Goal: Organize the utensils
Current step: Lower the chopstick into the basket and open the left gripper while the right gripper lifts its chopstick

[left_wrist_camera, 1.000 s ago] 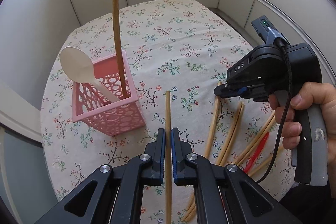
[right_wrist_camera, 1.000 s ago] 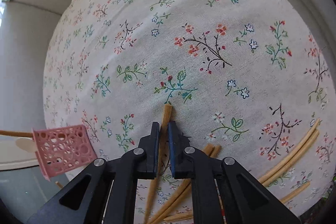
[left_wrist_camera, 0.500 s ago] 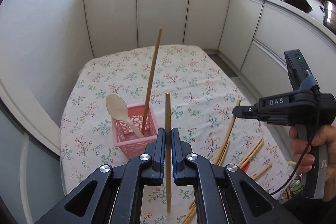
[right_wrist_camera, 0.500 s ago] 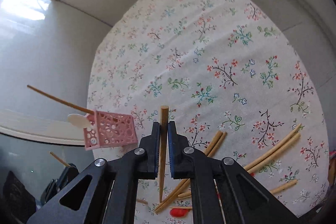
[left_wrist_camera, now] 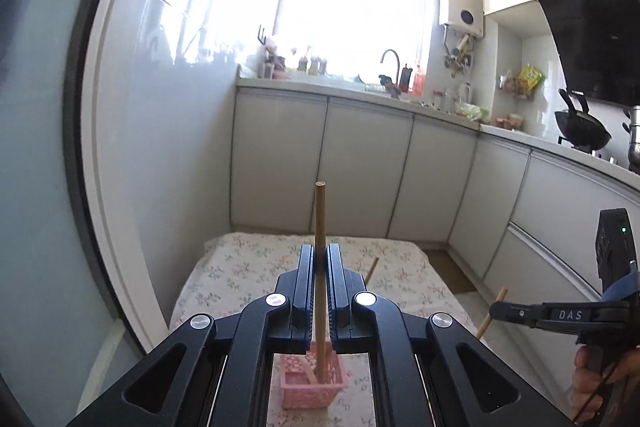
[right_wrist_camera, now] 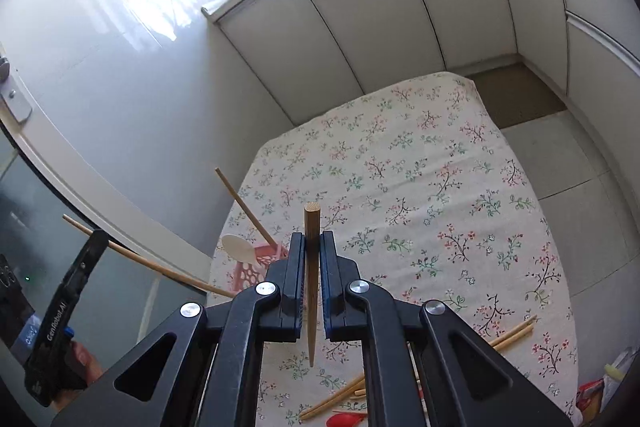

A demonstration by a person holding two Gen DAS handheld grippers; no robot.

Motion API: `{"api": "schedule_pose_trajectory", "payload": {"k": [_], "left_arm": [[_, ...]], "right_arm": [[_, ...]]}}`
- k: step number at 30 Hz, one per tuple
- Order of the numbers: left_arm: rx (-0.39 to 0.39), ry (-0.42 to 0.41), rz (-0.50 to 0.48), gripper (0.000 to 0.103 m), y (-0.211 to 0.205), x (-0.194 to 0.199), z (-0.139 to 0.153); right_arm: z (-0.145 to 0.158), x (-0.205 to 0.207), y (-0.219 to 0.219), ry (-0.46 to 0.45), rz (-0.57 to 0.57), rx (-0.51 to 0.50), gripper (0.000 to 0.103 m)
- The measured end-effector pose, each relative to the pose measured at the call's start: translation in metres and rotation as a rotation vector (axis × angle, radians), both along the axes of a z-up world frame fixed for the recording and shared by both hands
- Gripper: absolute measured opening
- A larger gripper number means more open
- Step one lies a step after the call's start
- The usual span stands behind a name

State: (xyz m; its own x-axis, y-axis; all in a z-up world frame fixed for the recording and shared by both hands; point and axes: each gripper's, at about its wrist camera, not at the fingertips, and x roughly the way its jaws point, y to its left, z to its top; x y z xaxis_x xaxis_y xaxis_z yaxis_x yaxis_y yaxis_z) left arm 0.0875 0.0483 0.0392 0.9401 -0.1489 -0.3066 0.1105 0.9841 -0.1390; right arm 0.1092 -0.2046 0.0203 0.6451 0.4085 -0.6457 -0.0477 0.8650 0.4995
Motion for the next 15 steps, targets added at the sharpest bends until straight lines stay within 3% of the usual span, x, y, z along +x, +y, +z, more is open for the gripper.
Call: {"api": "schedule_pose_trajectory", "payload": {"k": [8, 15], "left_arm": [[0.003, 0.074, 0.059, 0.005, 0.005, 0.042, -0.031], [-0.1, 0.231, 0.059, 0.005, 0.023, 0.083, -0.071]], "right_arm": [[-0.005, 0.004, 0.004, -0.002, 0.008, 0.007, 0.007], [-0.004, 0.003, 0.008, -0.026, 0.021, -0.013, 0.007]]}}
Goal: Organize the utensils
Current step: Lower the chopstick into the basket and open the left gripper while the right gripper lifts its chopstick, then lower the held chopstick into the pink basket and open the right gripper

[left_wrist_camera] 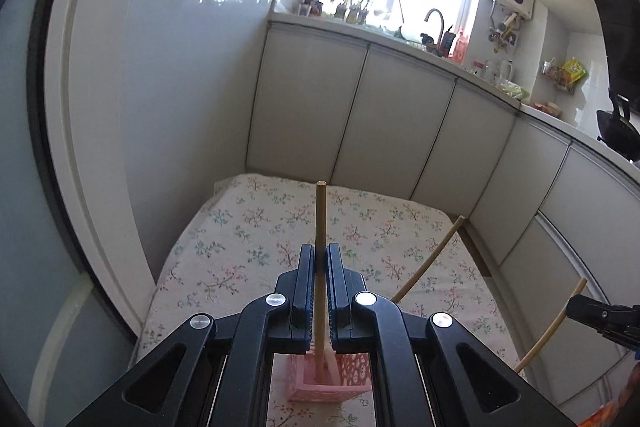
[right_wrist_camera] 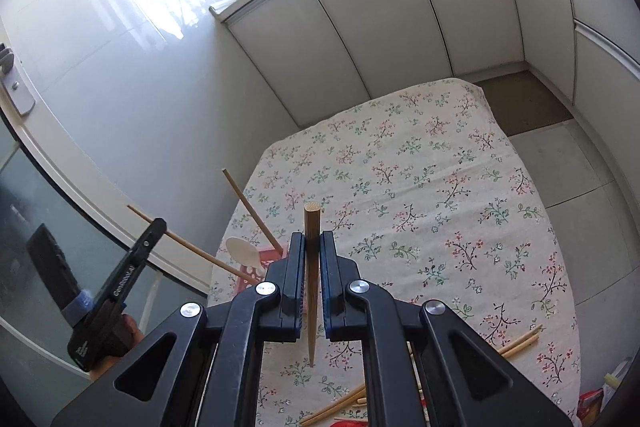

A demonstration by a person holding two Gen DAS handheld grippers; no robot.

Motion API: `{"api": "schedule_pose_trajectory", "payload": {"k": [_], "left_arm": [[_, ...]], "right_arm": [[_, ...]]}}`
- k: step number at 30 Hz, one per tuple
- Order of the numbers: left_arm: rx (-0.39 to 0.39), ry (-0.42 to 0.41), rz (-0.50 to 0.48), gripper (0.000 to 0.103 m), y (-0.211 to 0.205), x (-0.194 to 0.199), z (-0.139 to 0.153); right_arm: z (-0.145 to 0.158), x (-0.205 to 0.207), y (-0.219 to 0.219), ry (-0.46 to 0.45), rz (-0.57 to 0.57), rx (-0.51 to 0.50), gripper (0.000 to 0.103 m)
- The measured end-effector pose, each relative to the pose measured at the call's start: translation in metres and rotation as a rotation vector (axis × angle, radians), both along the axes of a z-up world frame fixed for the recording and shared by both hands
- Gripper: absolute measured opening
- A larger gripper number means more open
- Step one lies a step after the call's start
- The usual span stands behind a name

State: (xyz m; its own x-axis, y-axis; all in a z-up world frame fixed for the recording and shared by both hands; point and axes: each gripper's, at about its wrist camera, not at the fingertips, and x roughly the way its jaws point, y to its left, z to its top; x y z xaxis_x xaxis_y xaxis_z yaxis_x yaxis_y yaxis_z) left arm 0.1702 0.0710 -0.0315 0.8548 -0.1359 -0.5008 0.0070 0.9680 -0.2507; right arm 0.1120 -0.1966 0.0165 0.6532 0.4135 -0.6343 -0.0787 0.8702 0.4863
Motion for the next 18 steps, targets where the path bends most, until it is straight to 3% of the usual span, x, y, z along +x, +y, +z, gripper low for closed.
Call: {"api": "schedule_pose_trajectory", "payload": {"k": [6, 11, 18], "left_arm": [[-0.017, 0.043, -0.007, 0.009, 0.003, 0.004, -0.011], [0.016, 0.06, -0.015, 0.049, -0.003, -0.008, -0.005], [0.058, 0.147, 0.034, 0.065, 0.012, -0.028, -0.006]], "right_arm": [[0.009, -0.002, 0.006, -0.038, 0.009, -0.016, 0.007], [0.027, -0.007, 0.019, -0.103, 0.023, -0.055, 0.007], [0.065, -0.009, 0.048, -0.254, 0.035, -0.115, 0.007]]}}
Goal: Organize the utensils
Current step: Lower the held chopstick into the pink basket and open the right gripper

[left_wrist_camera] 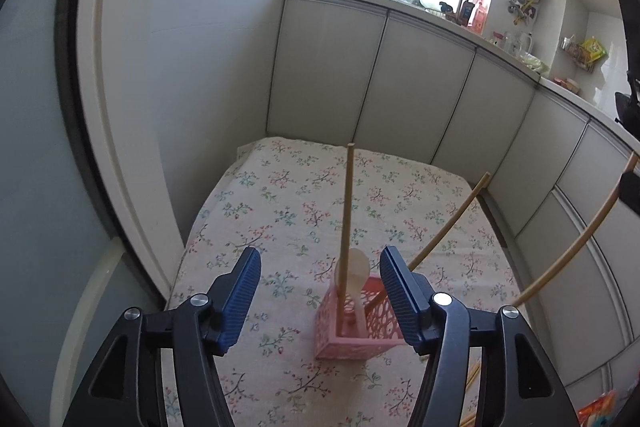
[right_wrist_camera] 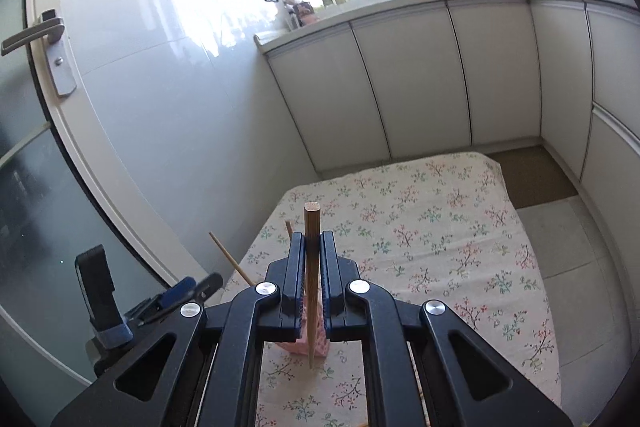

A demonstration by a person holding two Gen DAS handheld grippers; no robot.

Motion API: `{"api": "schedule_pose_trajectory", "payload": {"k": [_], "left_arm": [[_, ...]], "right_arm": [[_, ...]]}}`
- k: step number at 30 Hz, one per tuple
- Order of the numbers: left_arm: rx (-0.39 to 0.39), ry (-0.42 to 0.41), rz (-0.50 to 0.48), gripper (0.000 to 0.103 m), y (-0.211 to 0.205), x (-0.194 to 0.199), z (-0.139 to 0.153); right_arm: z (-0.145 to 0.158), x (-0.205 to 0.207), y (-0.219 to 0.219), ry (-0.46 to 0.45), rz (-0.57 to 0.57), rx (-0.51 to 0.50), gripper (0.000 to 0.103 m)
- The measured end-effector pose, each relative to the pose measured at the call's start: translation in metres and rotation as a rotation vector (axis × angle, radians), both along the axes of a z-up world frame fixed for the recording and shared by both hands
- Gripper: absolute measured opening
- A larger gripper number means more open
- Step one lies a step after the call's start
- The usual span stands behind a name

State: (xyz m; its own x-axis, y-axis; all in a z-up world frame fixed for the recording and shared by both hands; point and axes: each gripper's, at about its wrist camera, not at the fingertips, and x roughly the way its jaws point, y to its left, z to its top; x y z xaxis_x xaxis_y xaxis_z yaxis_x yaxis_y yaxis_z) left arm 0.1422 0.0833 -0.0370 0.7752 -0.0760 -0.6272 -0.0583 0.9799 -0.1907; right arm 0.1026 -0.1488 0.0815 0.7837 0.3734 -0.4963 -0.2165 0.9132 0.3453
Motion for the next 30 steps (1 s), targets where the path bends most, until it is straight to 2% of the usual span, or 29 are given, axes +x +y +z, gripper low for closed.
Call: {"api": "schedule_pose_trajectory", "payload": {"k": [4, 7, 14, 18, 24, 27, 29, 30], "left_arm": [[0.013, 0.072, 0.002, 0.066, 0.007, -0.004, -0.011], [0.025, 0.102, 0.0, 0.066, 0.011, -0.007, -0.017], [0.048, 0.162, -0.027, 0.07, 0.015, -0.004, -0.027], [0.05, 0.203, -0.033, 0.07, 0.014, 0.0, -0.035], [0.059, 0.225, -0.043, 0.071, 0.013, 0.002, -0.04], [0.063, 0.229, -0.048, 0.072, 0.01, 0.002, -0.039], [0.067, 0.23, -0.053, 0.075, 0.008, 0.001, -0.039], [0.069, 0.231, -0.057, 0.076, 0.007, 0.001, -0.039]], "right_arm": [[0.012, 0.008, 0.023, -0.059, 0.015, -0.027, 0.007], [0.01, 0.016, 0.045, -0.082, 0.025, -0.068, 0.007], [-0.026, 0.039, 0.09, -0.078, 0.018, -0.248, 0.007], [-0.051, 0.055, 0.102, -0.033, 0.033, -0.289, 0.007], [-0.066, 0.069, 0.107, 0.014, 0.045, -0.289, 0.008], [-0.068, 0.073, 0.103, 0.039, 0.063, -0.249, 0.008], [-0.066, 0.072, 0.1, 0.062, 0.082, -0.213, 0.013], [-0.064, 0.07, 0.098, 0.065, 0.088, -0.199, 0.023]]}}
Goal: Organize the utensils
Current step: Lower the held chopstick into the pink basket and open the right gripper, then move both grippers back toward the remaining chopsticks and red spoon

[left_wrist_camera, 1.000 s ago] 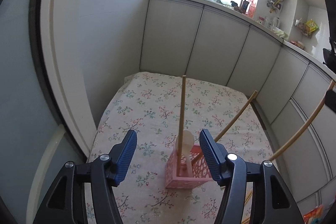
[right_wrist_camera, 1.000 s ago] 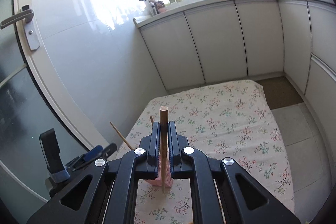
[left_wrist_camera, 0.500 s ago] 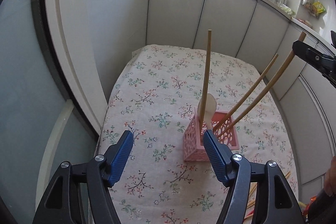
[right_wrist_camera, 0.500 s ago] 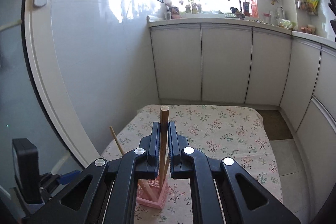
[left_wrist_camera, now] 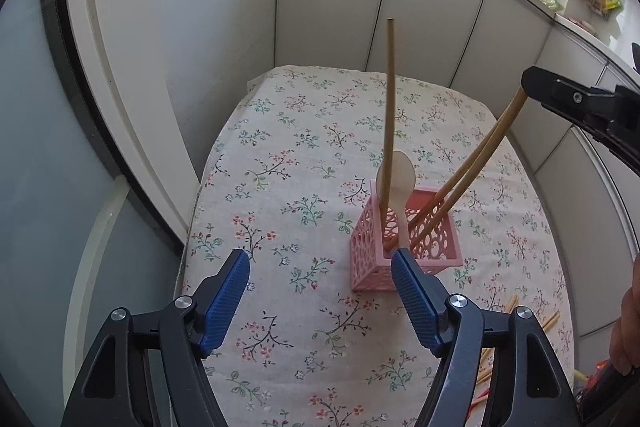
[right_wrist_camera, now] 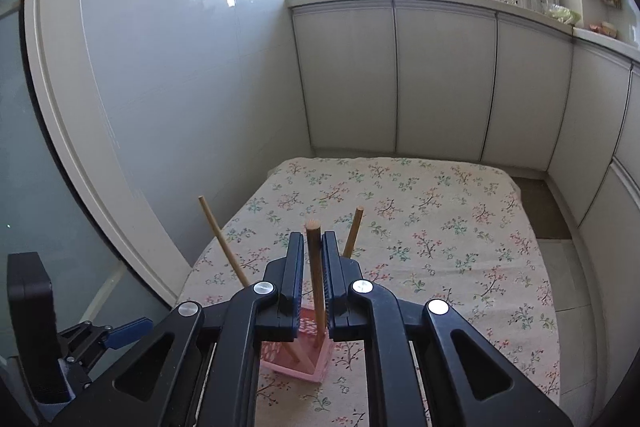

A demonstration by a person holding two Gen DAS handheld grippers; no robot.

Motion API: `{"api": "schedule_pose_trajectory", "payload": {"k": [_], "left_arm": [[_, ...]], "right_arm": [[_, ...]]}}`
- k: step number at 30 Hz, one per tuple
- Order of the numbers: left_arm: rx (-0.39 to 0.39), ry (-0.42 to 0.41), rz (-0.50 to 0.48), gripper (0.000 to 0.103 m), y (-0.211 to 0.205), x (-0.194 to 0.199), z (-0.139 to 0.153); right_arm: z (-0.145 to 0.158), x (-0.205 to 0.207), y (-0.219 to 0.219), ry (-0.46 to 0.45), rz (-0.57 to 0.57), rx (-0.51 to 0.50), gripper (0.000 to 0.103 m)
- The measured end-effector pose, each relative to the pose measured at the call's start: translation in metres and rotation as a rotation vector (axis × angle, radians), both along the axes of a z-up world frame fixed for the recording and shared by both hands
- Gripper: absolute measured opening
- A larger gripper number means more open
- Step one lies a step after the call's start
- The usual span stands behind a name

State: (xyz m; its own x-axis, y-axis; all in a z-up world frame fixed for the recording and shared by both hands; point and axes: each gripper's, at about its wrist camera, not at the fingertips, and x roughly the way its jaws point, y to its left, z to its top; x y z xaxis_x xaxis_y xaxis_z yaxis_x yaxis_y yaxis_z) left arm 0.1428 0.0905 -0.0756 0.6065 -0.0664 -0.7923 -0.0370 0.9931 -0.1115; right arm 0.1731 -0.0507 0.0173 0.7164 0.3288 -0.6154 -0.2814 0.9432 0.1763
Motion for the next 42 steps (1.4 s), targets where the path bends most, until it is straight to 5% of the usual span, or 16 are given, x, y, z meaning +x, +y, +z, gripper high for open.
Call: {"api": "schedule_pose_trajectory", "payload": {"k": [3, 14, 28, 33, 42], "left_arm": [[0.011, 0.007, -0.014, 0.078, -0.004, -0.003, -0.001], [0.053, 0.058, -0.101, 0.08, -0.033, -0.018, -0.008], [0.111, 0.203, -0.316, 0.08, -0.111, -0.04, -0.045], [0.065, 0.267, -0.4, 0.079, -0.148, -0.04, -0.061], [0.034, 0.355, -0.454, 0.042, -0.192, -0.015, -0.089]], "right_arm": [[0.008, -0.01, -0.009, -0.013, 0.006, 0.035, 0.046], [0.013, -0.049, -0.084, 0.114, -0.03, 0.06, 0.055], [-0.072, -0.08, -0.184, 0.514, -0.183, -0.013, 0.06], [-0.095, -0.085, -0.21, 0.618, -0.237, 0.014, 0.06], [-0.114, -0.084, -0.233, 0.692, -0.275, 0.049, 0.06]]}}
